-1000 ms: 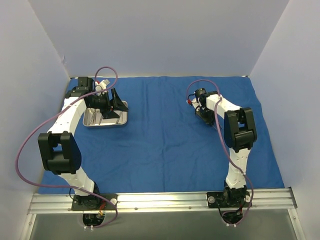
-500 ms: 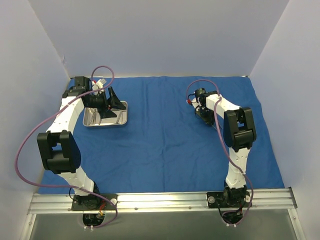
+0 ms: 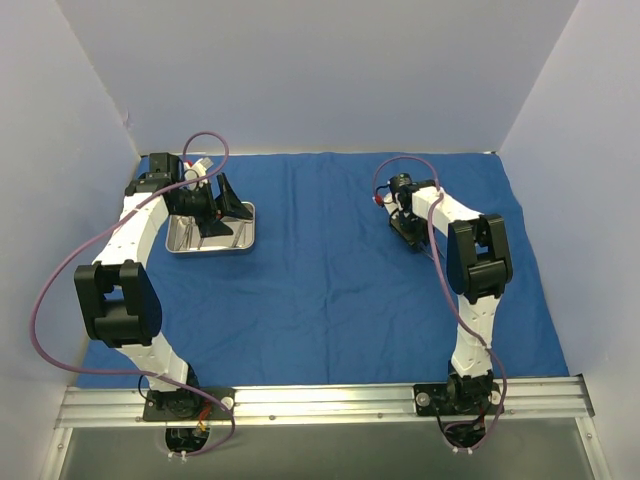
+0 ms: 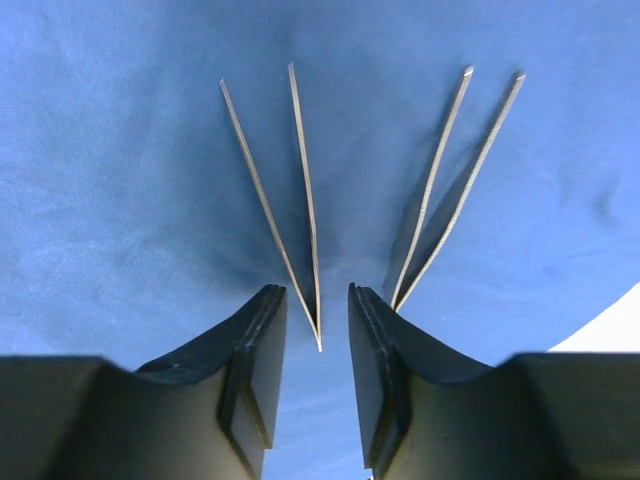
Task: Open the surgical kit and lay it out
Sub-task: Place the medical item in the surgical kit, then pick up the medical item from the container.
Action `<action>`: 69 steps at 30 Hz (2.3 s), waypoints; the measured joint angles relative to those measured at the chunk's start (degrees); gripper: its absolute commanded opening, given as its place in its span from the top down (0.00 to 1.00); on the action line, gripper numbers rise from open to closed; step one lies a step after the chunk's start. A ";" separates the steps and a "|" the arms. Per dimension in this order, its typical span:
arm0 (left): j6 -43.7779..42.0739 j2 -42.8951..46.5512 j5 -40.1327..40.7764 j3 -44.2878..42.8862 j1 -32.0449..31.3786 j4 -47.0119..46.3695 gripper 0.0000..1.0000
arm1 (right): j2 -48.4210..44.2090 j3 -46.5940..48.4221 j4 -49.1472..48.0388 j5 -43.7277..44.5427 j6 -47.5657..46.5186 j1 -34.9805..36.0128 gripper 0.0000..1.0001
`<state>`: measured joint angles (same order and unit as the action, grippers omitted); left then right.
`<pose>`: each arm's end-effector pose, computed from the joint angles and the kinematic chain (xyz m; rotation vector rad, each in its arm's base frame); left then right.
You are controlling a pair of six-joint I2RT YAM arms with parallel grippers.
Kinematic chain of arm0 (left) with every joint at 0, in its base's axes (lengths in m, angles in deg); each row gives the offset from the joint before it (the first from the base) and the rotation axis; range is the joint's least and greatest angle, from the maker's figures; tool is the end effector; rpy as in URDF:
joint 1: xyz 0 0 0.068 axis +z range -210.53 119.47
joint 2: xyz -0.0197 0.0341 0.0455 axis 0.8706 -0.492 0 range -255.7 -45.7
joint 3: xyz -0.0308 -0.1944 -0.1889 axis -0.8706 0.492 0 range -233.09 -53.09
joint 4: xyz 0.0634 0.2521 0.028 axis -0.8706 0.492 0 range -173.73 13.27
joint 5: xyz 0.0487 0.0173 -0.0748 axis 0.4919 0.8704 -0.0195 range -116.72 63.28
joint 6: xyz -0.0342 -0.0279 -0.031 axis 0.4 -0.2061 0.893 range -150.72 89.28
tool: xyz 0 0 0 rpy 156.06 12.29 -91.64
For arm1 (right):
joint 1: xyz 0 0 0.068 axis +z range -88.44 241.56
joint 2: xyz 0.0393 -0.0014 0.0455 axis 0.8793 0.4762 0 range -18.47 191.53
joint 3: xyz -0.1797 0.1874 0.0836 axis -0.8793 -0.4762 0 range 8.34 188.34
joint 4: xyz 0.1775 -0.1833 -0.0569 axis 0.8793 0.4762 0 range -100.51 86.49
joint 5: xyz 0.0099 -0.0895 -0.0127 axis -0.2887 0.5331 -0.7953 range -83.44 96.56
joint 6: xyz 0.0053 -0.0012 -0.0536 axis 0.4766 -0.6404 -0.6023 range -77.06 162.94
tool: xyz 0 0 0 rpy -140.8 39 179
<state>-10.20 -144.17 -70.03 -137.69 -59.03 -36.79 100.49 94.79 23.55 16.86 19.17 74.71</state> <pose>0.3604 -0.0149 0.2868 -0.2283 2.5562 -1.1093 0.4201 0.0916 0.1634 -0.8178 2.6114 -0.2983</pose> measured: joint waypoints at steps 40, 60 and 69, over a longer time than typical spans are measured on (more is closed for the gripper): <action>-14.71 -26.23 44.65 -24.09 2.62 9.92 0.38 | -26.21 -10.16 -12.07 -19.26 19.23 5.75 0.50; -14.73 -36.46 45.92 -31.93 5.35 12.24 0.81 | -26.77 -10.29 -12.00 -20.06 19.26 4.87 0.53; -14.58 -36.63 43.47 -32.70 5.92 12.96 0.98 | -26.77 -10.29 -11.96 -20.06 19.26 4.87 0.54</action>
<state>-24.78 -180.81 -26.56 -170.38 -53.11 -23.83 73.71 84.50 11.60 -3.20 38.43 79.58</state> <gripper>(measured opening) 0.036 0.466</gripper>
